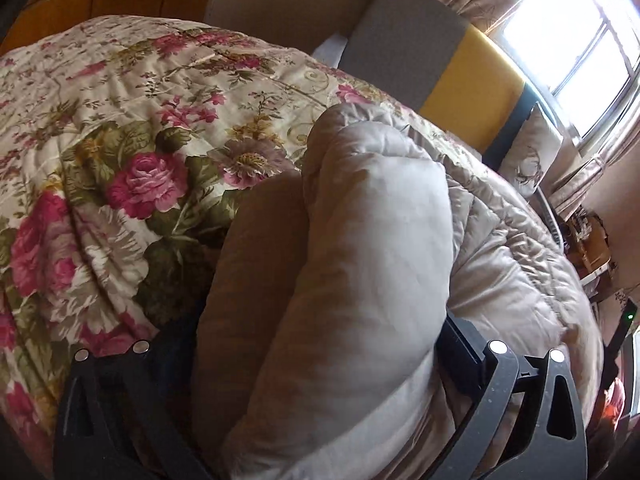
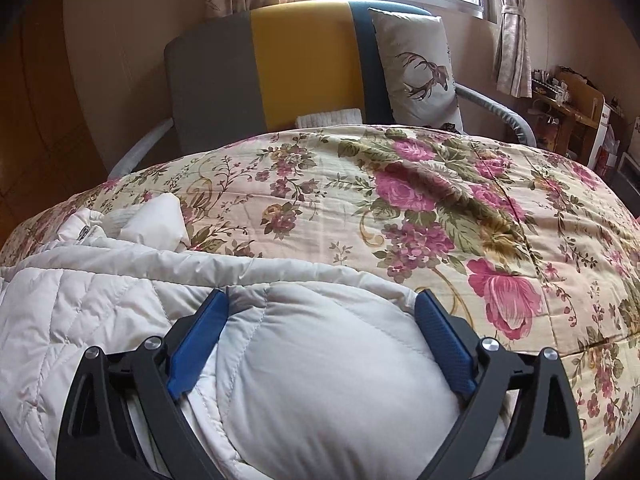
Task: Fold large clothes
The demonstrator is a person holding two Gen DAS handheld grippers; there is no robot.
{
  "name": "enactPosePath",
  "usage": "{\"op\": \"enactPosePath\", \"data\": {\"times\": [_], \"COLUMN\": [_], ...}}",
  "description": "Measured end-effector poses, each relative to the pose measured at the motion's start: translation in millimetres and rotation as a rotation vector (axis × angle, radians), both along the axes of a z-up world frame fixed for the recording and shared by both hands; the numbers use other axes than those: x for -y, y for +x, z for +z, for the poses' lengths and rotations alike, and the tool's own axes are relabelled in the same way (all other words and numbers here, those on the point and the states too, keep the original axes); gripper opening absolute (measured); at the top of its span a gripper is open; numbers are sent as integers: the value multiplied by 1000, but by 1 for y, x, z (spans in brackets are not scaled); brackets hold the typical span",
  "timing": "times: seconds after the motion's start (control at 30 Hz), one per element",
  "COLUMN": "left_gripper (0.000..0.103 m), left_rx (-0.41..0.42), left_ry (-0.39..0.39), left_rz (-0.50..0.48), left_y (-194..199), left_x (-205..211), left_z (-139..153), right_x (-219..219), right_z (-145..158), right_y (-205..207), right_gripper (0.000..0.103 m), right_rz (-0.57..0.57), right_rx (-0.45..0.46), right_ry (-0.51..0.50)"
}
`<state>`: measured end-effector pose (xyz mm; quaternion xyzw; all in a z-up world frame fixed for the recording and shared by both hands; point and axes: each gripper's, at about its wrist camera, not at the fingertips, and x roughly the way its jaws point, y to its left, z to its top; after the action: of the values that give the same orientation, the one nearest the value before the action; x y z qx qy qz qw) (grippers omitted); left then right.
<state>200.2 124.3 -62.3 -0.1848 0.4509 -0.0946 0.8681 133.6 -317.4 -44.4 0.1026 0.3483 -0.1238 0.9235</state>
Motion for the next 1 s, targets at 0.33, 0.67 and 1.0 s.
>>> {"op": "enactPosePath", "data": {"times": [0.33, 0.67, 1.0], "left_gripper": [100, 100, 100], "left_rx": [43, 99, 24], "left_ry": [-156, -243, -381], "left_rz": [74, 17, -1], "left_y": [-68, -88, -62], "left_x": [-34, -32, -50], "left_z": [10, 0, -9], "right_x": [-20, -115, -116], "right_z": [34, 40, 2], "right_y": [-38, -92, -76], "right_gripper": [101, 101, 101], "right_rz": [-6, 217, 251], "right_rx": [53, 175, 120], "right_ry": [-38, -127, -111]}}
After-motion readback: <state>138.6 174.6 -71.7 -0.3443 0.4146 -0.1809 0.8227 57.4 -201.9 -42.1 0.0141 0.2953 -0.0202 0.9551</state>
